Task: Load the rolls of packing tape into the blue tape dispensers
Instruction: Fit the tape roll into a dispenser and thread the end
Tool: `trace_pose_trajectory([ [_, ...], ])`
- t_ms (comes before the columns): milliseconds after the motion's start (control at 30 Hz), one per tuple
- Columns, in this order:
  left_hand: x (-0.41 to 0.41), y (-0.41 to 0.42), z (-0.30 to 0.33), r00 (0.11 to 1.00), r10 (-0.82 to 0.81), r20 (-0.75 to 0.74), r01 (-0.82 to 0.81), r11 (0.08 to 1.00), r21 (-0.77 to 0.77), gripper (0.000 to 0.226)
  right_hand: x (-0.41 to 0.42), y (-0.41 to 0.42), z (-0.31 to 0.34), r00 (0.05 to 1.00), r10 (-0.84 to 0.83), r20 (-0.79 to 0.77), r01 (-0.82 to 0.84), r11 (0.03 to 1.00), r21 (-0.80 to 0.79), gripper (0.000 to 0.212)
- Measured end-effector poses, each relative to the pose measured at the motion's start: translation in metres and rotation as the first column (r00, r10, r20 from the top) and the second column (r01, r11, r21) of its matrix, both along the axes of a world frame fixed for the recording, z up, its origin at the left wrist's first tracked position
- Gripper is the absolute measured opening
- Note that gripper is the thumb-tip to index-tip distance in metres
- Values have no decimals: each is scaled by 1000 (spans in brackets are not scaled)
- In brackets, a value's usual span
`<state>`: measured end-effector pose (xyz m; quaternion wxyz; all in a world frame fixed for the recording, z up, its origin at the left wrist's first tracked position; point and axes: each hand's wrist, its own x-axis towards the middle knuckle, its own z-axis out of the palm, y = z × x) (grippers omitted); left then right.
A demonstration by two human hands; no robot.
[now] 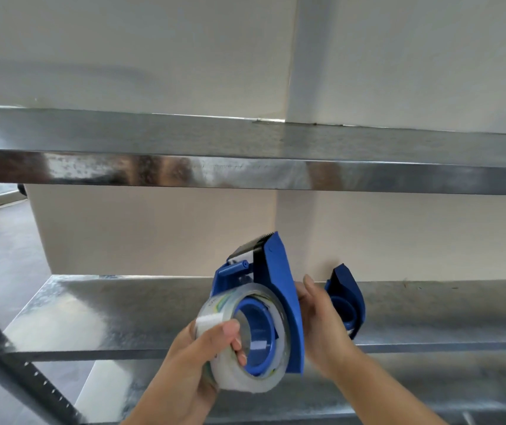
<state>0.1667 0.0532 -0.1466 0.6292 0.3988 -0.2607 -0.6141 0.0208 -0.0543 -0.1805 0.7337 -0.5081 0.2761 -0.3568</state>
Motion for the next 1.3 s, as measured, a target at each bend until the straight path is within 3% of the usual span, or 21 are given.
trace_pose_trajectory([
  [100, 0, -5, -2, 998, 43, 39, -43, 999, -9, 58, -4, 5, 4, 989, 122, -82, -129, 988, -83, 59],
  [200, -3, -10, -5, 993, 60, 104, -57, 998, -29, 55, -3, 4, 7, 971, 191, -141, -200, 979, -50, 67],
  [367, -4, -25, -24, 993, 66, 99, -69, 997, 27, 29, 8, -8, -9, 918, -30, -395, -57, 977, -208, 37],
  [500, 5, -43, -59, 996, 57, 62, -67, 982, 176, 40, 16, -23, -29, 836, -66, -544, -56, 977, -205, 41],
  [667, 23, -76, -95, 981, -13, 194, -76, 892, 445, 39, 34, -50, -63, 692, -129, -711, -4, 983, -183, 38],
  [800, 35, -98, -117, 955, -118, 274, -61, 821, 567, 36, 56, -73, -82, 447, -195, -873, -69, 966, -250, 39],
  [967, 57, -129, -148, 967, 15, 255, -171, 781, 601, 32, 94, -89, -89, 346, -197, -917, -105, 963, -246, 45],
  [1133, 74, -136, -150, 940, 31, 338, -252, 732, 633, 3, 121, -93, -92, 190, -298, -935, -88, 944, -319, 48],
  [1300, 85, -137, -145, 888, -24, 460, -298, 731, 613, 11, 132, -92, -99, 219, -251, -943, -114, 953, -281, 53],
])
